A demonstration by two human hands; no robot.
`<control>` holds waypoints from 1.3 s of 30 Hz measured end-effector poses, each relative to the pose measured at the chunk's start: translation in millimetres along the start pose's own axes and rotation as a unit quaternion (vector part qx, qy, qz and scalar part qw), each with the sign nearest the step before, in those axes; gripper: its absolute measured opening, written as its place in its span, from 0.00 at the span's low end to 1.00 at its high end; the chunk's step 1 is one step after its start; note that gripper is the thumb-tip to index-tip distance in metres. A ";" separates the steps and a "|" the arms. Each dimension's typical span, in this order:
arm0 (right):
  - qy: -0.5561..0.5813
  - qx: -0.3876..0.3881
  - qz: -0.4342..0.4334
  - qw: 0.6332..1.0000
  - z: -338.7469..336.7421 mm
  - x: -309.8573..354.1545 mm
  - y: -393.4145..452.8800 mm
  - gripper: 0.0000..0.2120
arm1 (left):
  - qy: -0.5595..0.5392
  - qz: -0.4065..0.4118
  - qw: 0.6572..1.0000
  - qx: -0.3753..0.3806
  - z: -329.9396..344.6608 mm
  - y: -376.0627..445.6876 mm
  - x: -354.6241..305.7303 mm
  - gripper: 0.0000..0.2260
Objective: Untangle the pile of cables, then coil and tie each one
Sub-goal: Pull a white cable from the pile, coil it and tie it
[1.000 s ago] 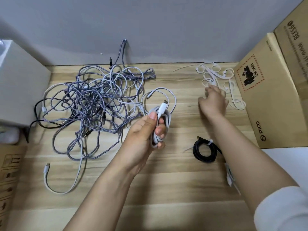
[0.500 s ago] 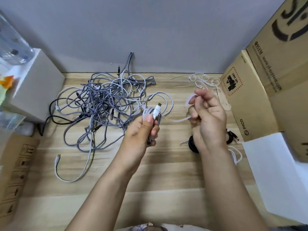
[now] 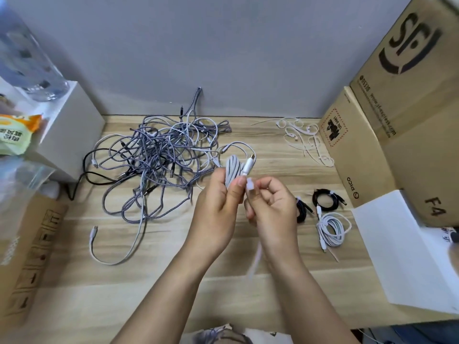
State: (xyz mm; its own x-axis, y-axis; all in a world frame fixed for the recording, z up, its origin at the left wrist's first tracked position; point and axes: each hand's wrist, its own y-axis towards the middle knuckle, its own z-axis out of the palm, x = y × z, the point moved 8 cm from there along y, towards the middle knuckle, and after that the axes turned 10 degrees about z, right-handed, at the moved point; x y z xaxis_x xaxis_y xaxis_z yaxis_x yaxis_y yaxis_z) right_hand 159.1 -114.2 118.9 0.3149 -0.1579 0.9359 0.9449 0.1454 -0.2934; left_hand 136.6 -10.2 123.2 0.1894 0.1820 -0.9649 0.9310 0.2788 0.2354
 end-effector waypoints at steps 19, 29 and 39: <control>-0.111 -0.049 0.069 0.990 -13.9 1.2 -3.1 0.19 | 0.063 0.054 0.996 0.040 -2.6 -3.0 -16.0 0.11; -0.124 0.044 0.034 0.991 -2.4 20.7 -13.9 0.08 | 0.058 0.061 0.995 0.050 -2.6 -1.4 -19.9 0.08; -0.137 0.102 0.077 0.982 -0.1 17.4 -13.4 0.12 | 0.018 0.006 0.996 0.086 -3.2 -2.3 -5.7 0.10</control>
State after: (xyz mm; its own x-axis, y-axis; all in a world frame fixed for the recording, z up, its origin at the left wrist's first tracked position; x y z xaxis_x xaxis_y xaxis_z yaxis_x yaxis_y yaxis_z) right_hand 151.9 -119.0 139.1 0.3902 0.1450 0.9093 0.8418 0.3438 -0.4160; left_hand 132.4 -8.9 128.5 0.1930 0.2198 -0.9563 0.9688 0.1117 0.2212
